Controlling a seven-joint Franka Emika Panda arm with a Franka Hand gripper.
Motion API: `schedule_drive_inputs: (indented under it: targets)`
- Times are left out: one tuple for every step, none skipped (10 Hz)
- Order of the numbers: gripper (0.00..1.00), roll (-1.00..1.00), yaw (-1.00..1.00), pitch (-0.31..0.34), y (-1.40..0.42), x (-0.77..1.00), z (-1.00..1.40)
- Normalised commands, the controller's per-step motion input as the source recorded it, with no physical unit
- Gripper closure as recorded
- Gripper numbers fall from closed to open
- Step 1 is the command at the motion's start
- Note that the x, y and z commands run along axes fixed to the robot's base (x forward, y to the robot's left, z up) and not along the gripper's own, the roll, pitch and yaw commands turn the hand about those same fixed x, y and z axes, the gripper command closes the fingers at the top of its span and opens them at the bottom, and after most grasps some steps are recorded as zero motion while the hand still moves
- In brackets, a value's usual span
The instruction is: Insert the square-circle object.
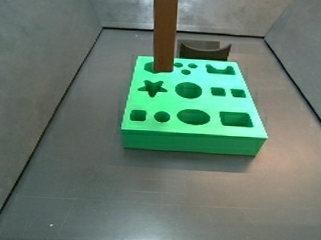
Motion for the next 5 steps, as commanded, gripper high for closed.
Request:
schedule_drive_inputs:
  targets:
    - [1.00,-0.02,-0.79,-0.086,-0.25,0.01,-0.06]
    - [1.00,0.00,-0.93,-0.004,-0.13,0.00,-0.01]
    - [1.00,0.00,-1.00,-0.014,0.00,0.00,-0.19]
    - [1.00,0.00,-1.00,-0.006,0.00,0.00,-0.25]
    - [1.00,-0.01,-1.00,-0.041,0.00,0.00,-0.27]
